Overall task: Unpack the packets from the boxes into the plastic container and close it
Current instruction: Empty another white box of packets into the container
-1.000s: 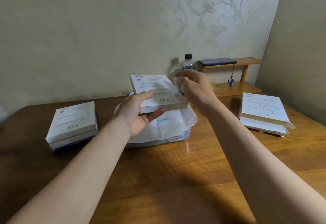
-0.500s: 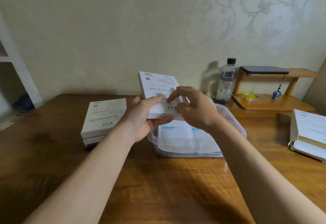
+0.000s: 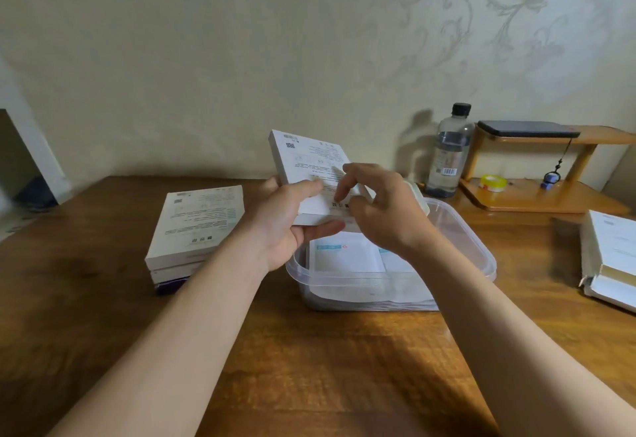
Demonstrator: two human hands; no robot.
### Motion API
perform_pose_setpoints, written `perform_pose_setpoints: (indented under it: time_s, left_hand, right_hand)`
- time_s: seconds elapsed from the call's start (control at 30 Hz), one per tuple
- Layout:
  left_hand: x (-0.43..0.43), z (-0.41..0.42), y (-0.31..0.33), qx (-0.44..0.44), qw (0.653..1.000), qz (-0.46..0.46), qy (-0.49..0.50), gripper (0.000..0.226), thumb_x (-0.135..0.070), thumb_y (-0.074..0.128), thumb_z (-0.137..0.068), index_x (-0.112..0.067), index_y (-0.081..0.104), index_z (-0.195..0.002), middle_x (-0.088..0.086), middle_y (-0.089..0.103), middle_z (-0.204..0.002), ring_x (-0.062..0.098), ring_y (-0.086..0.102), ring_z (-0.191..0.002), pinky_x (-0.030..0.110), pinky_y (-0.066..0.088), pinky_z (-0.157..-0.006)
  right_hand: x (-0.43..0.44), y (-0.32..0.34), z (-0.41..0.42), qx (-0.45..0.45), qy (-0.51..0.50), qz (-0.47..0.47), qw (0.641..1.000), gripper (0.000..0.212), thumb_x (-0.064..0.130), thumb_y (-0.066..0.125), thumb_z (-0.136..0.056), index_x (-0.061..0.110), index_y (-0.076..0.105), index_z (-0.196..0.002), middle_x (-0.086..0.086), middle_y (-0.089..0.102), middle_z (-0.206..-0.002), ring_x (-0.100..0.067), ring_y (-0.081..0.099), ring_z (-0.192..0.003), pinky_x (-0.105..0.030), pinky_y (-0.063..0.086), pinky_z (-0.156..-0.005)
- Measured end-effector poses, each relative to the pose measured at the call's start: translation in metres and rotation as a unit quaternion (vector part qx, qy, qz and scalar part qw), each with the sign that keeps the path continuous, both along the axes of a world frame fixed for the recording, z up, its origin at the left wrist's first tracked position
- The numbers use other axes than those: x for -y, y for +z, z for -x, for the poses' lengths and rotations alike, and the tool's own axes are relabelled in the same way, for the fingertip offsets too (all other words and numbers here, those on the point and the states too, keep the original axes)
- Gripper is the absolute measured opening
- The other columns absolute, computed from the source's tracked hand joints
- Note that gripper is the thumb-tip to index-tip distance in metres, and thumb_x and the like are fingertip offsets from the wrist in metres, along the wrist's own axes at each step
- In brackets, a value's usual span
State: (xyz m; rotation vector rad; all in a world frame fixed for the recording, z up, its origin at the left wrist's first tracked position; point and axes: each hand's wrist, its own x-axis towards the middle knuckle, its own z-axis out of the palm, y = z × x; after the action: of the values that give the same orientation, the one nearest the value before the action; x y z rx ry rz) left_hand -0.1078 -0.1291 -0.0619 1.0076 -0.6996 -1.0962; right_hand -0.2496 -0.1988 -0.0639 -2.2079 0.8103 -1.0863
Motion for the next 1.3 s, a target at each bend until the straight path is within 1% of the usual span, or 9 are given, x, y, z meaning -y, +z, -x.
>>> perform_pose_setpoints:
  time_s: [0.1,0.23,0.33,0.43,0.5,0.6,0.83,1.0,1.3]
  left_hand:
    - [0.008,0.007,0.004,-0.002,1.0,-0.004,0.001,0.04,-0.005,0.065,-0.095,-0.016,0.059,-0.134,0.013,0.071,-0.123,0.035,0.076,-0.093,0.037,0.06,-0.06]
    - [0.019,0.019,0.008,-0.009,1.0,-0.003,-0.005,0.037,-0.003,0.064,-0.095,-0.012,0.059,-0.131,0.016,0.074,-0.116,0.033,0.077,-0.085,0.038,0.06,-0.058]
    - [0.024,0.025,0.005,0.0,1.0,-0.006,-0.013,0.038,-0.004,0.065,-0.095,-0.012,0.058,-0.131,0.015,0.074,-0.115,0.032,0.077,-0.084,0.037,0.06,-0.058]
    - [0.027,0.028,-0.001,0.007,0.999,-0.011,-0.03,0.038,-0.006,0.063,-0.096,-0.014,0.058,-0.133,0.014,0.074,-0.116,0.033,0.077,-0.088,0.036,0.06,-0.058]
    - [0.027,0.027,-0.004,0.016,0.999,-0.01,-0.033,0.039,-0.006,0.062,-0.097,-0.014,0.058,-0.134,0.012,0.074,-0.119,0.033,0.076,-0.091,0.036,0.06,-0.059]
    - [0.025,0.027,-0.004,0.026,0.999,-0.01,-0.039,0.038,-0.006,0.062,-0.097,-0.017,0.058,-0.133,0.01,0.074,-0.12,0.032,0.077,-0.091,0.037,0.061,-0.059]
    - [0.025,0.029,-0.004,0.029,0.999,-0.018,-0.038,0.034,-0.005,0.062,-0.097,-0.015,0.059,-0.129,0.01,0.076,-0.111,0.032,0.077,-0.084,0.037,0.062,-0.057]
    - [0.025,0.028,-0.005,0.02,0.999,-0.014,-0.039,0.037,-0.006,0.061,-0.098,-0.015,0.058,-0.133,0.011,0.075,-0.115,0.033,0.077,-0.089,0.033,0.06,-0.056]
    - [0.024,0.029,-0.004,0.005,1.0,-0.003,-0.021,0.037,-0.006,0.06,-0.098,-0.016,0.057,-0.134,0.011,0.075,-0.115,0.03,0.077,-0.087,0.035,0.061,-0.059]
  right_hand:
    - [0.004,0.003,0.006,0.012,-0.003,0.009,1.0,0.028,-0.011,0.048,-0.079,0.009,0.068,-0.079,-0.001,0.06,-0.108,0.019,0.05,-0.093,0.001,0.039,-0.07]
    - [0.013,0.004,0.016,0.017,-0.026,0.017,0.999,0.022,-0.013,0.048,-0.076,0.0,0.065,-0.074,-0.016,0.065,-0.114,-0.005,0.048,-0.099,-0.001,0.037,-0.072]
    - [0.018,0.0,0.027,0.024,-0.024,-0.035,0.999,0.023,-0.009,0.049,-0.08,0.008,0.065,-0.081,0.0,0.061,-0.113,-0.001,0.052,-0.089,-0.008,0.046,-0.07]
    - [0.024,-0.002,0.04,0.028,0.011,-0.081,0.996,0.023,-0.001,0.059,-0.085,0.017,0.069,-0.094,0.01,0.058,-0.12,0.004,0.056,-0.102,-0.018,0.055,-0.08]
    - [0.026,-0.005,0.045,0.017,0.02,-0.082,0.996,0.015,0.009,0.069,-0.087,0.019,0.074,-0.097,0.011,0.057,-0.125,0.008,0.053,-0.113,-0.012,0.047,-0.089]
    - [0.026,-0.01,0.047,0.02,0.008,-0.058,0.998,0.01,0.018,0.076,-0.084,0.021,0.078,-0.093,0.005,0.058,-0.131,0.009,0.048,-0.12,-0.017,0.04,-0.097]
    - [0.022,-0.011,0.041,-0.008,-0.026,0.016,0.999,0.003,0.013,0.073,-0.088,0.013,0.075,-0.09,0.026,0.052,-0.105,0.012,0.05,-0.099,0.004,0.033,-0.079]
    - [0.02,-0.012,0.041,-0.024,-0.038,0.044,0.998,0.006,0.016,0.066,-0.094,0.02,0.069,-0.09,0.004,0.06,-0.114,-0.006,0.055,-0.103,0.0,0.037,-0.083]
    - [0.007,-0.012,0.048,-0.082,-0.048,0.132,0.987,0.007,0.013,0.059,-0.097,0.015,0.066,-0.098,-0.002,0.062,-0.105,-0.017,0.055,-0.091,-0.009,0.041,-0.07]
